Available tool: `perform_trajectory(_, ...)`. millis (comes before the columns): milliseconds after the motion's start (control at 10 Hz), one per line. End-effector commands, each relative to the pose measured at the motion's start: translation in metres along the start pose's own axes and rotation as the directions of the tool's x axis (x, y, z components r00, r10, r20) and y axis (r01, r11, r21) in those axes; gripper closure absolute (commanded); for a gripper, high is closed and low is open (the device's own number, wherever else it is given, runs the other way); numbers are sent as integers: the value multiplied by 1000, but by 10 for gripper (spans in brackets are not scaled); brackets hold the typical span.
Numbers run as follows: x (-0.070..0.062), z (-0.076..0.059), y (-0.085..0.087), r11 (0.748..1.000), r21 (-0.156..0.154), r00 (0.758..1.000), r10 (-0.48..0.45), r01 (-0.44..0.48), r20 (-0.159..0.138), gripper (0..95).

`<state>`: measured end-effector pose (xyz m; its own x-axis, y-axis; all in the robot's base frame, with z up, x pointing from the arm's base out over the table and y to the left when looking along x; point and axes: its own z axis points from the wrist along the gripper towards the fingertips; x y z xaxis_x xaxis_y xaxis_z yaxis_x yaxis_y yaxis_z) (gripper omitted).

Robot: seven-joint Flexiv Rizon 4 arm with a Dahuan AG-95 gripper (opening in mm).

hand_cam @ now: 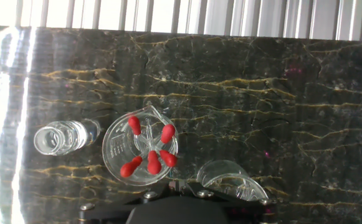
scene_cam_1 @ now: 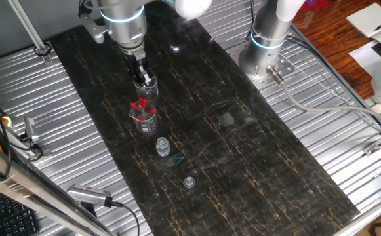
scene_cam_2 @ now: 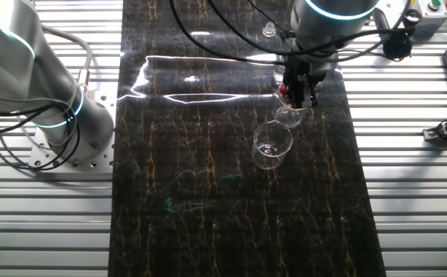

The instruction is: Transfer liquid using a dropper

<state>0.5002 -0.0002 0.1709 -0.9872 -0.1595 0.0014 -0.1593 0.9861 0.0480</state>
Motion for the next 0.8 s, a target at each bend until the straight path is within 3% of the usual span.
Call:
perform_trajectory(100,1,0,1,1000,4,1000,9,-9,-2,950)
perform_trajectory(300,0,0,1,1000,-3,1000,3,-3,2,950)
perform_trajectory(500,-8,3,13,1000,-8,1000,-2,2,0,950)
perform_trajectory(600,-11,4,16,1000,-12,1000,-12,12,-2,760)
perform_trajectory(800,-17,8,23,1000,-15,1000,-20,20,6,760)
